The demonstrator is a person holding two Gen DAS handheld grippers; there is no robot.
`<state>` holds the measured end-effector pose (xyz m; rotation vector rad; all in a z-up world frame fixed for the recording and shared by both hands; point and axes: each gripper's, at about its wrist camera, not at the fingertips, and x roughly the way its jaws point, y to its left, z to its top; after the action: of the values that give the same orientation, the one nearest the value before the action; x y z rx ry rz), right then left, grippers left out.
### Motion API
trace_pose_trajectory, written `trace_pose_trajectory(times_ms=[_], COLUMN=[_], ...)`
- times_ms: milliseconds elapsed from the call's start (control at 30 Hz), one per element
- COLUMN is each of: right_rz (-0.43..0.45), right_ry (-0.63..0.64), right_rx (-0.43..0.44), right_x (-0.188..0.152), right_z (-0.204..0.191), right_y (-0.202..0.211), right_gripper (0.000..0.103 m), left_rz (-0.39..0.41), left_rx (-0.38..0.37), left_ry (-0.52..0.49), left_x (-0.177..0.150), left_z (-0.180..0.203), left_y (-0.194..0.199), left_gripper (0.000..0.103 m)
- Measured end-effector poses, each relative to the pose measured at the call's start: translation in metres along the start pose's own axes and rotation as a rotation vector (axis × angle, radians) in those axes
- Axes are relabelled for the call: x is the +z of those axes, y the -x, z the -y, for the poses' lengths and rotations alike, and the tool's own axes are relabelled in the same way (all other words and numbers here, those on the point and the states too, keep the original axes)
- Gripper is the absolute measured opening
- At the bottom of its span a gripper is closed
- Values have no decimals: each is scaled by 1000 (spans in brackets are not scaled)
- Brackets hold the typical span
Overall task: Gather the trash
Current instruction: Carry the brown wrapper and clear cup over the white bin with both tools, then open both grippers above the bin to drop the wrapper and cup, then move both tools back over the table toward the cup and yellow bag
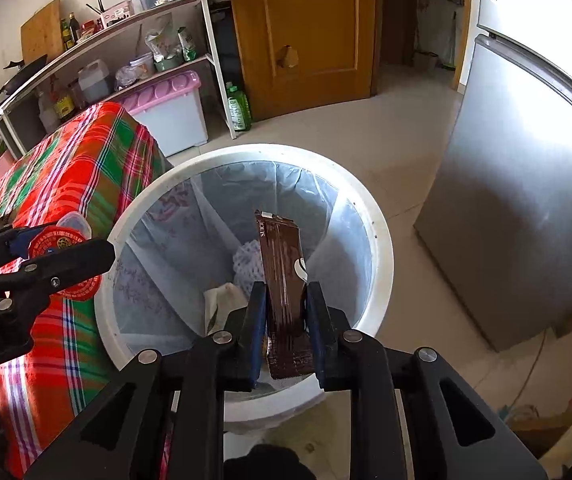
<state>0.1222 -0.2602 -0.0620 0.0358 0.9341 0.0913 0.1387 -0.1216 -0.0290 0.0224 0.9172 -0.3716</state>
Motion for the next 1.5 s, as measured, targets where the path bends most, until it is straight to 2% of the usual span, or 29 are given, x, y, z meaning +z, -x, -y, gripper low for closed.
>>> trace_pose_trajectory(times_ms=[33,67,133,300,633,1100,1400,1500], right_rz=[-2,-5,-7,0,63,173,185,183], right_ry=[-2,-4,-10,-21,-7,57,133,158], right_rx=[3,5,4,1,17,123,216,250], right_x=[0,0,-2,-3,-2,2,1,0], right_z=[1,1,2,2,-13,-78,-141,-164], right_y=[-1,-3,-4,-2,25,65,69,69], right_gripper=[27,38,49,49,49,50,51,51], left_rz=[-1,-2,-1,4,69,183,234,246], left_rx=[3,9,14,21,44,119,271,352], left_ry=[4,8,12,20,35,167,259,264], left_x=[0,-1,-1,-1,-9,-43,-80,-94], left_z=[-1,-2,-3,-7,-20,-81,-133,-147], left_y=[-1,-1,-1,4,39,112,156,167], left_gripper=[65,68,68,69,74,77,79,80])
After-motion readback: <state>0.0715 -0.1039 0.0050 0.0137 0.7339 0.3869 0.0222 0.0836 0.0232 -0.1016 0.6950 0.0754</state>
